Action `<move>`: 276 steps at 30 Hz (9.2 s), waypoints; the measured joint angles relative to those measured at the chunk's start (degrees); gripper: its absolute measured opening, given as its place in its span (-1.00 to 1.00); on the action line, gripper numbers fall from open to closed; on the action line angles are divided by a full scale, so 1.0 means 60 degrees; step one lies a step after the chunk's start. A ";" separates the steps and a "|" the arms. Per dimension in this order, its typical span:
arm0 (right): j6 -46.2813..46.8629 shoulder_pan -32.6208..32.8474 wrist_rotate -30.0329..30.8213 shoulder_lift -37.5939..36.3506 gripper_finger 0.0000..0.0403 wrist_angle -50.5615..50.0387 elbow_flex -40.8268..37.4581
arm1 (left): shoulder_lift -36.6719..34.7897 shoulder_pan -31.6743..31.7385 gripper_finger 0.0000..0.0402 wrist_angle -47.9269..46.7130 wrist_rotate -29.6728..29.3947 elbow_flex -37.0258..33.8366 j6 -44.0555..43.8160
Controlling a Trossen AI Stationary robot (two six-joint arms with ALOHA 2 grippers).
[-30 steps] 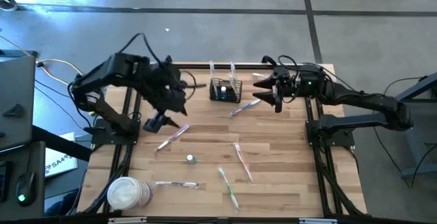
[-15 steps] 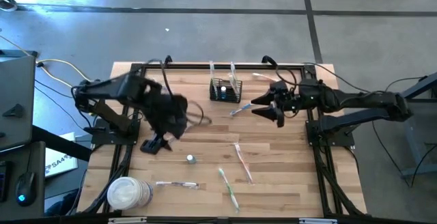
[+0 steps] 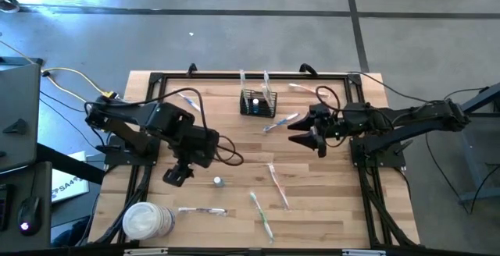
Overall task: Pick & Place toothbrushing station
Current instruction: Put the blue mouthwash into the mesh organizer
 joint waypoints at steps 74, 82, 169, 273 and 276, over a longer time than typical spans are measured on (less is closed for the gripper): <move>-0.1522 0.0233 -0.3329 0.0007 0.19 -0.2355 0.0001 | 0.2389 -0.1002 0.12 0.5034 -0.2869 -0.4250 -0.6226; -0.1598 0.0237 -0.3325 0.0007 0.19 -0.2366 0.0004 | 0.2565 -0.0994 0.12 0.4926 -0.2946 -0.4267 -0.6160; -0.0487 0.2102 -0.1234 -0.0648 0.19 -0.2863 0.0004 | 0.3778 0.6192 -0.54 0.3300 -0.1602 0.2888 -0.7520; -0.2704 0.0940 -0.1530 0.1851 -0.72 -0.0084 0.0000 | 0.4346 0.1982 -0.54 0.4546 -0.0619 0.4396 -0.2991; -0.2718 0.0934 -0.1529 0.1851 -0.72 -0.0084 0.0000 | 0.4346 0.1994 -0.53 0.4560 -0.0608 0.4396 -0.2988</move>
